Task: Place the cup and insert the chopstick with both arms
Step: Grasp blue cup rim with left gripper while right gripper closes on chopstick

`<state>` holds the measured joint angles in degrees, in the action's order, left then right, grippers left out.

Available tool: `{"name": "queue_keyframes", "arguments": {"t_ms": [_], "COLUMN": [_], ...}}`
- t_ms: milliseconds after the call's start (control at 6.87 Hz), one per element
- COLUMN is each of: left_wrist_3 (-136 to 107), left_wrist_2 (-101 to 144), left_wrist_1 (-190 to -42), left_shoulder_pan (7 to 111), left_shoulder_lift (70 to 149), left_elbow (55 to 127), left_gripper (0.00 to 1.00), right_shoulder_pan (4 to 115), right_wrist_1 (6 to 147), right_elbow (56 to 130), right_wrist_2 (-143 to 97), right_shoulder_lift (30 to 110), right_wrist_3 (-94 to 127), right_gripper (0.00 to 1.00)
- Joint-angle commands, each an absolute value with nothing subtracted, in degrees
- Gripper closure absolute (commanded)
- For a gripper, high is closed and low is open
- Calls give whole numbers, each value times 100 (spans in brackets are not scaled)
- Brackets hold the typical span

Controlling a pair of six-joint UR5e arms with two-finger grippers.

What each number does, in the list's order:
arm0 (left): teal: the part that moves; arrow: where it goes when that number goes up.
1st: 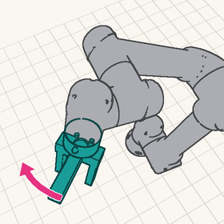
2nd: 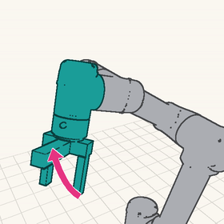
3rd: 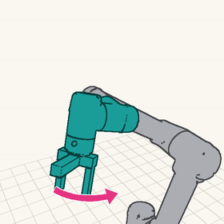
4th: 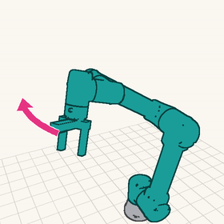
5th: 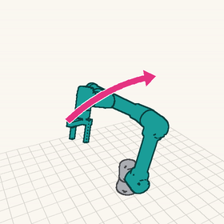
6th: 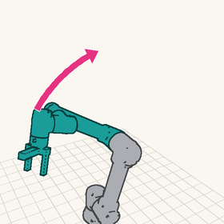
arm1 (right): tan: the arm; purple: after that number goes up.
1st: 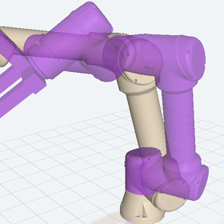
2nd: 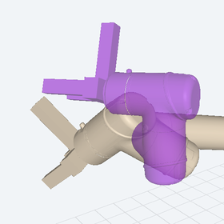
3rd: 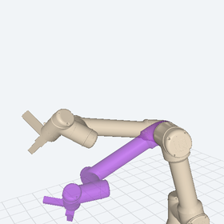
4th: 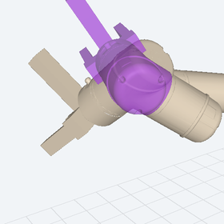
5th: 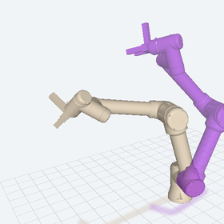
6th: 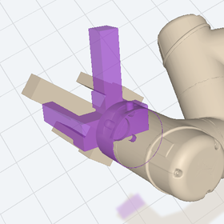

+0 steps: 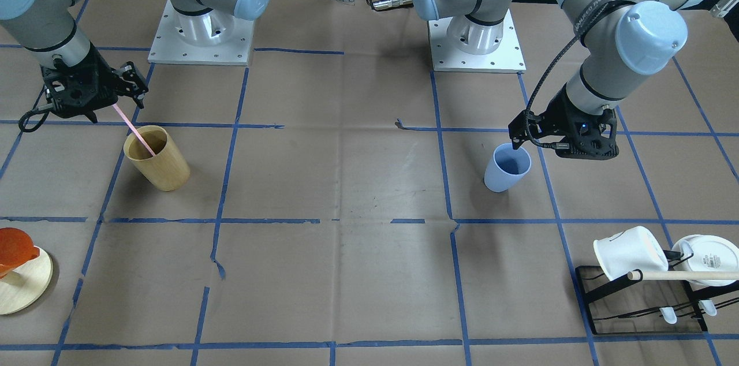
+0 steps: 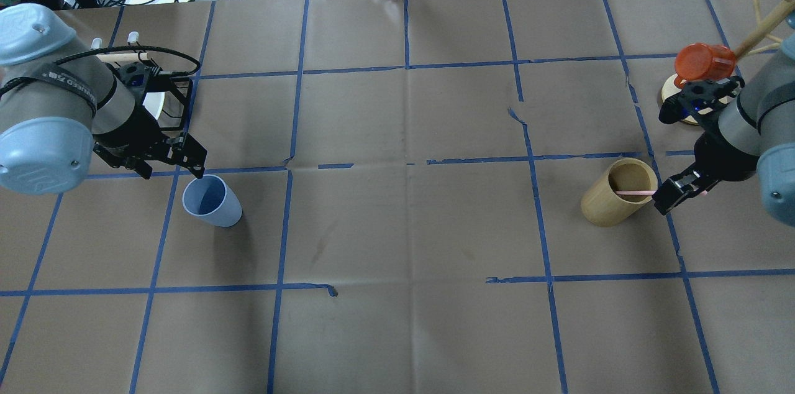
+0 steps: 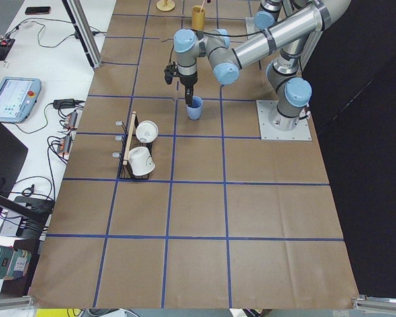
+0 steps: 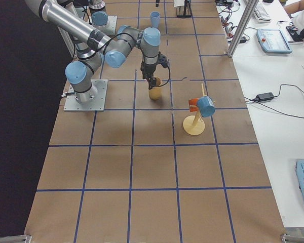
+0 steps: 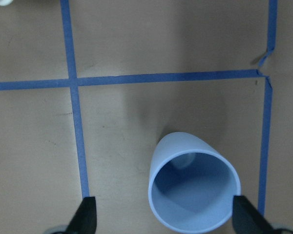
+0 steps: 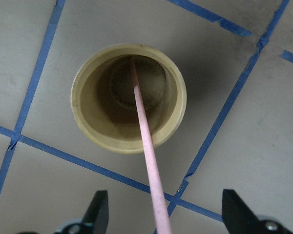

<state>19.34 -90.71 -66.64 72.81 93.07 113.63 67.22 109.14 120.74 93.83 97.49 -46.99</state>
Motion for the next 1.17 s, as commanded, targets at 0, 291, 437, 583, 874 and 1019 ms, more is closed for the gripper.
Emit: {"name": "queue_keyframes", "arguments": {"t_ms": [0, 291, 437, 583, 874, 1019], "left_wrist_3": [1960, 1943, 1925, 1925, 1934, 1916], "left_wrist_2": [-9097, -9106, -9105, -9105, -9106, -9114], "left_wrist_1": [-6434, -6434, -6390, -6381, -6398, -6398], "left_shoulder_pan": [7225, 7225, 7225, 7233, 7233, 7233], "left_shoulder_lift": [9404, 9474, 9544, 9675, 9764, 9791], "left_elbow": [11522, 11618, 11663, 11663, 11663, 11663], "left_gripper": [3, 3, 3, 4, 26, 75], "right_shoulder_pan": [6724, 6724, 6724, 6732, 6750, 6767], "right_wrist_1": [10881, 10881, 10881, 10872, 10872, 10872], "right_elbow": [12103, 12085, 12111, 12120, 12059, 12050], "right_wrist_2": [9413, 9404, 9404, 9396, 9378, 9361], "right_shoulder_lift": [9747, 9738, 9730, 9729, 9729, 9721], "right_wrist_3": [-4693, -4685, -4685, -4685, -4685, -4650], "right_gripper": [38, 54, 60, 65, 73, 80]}}
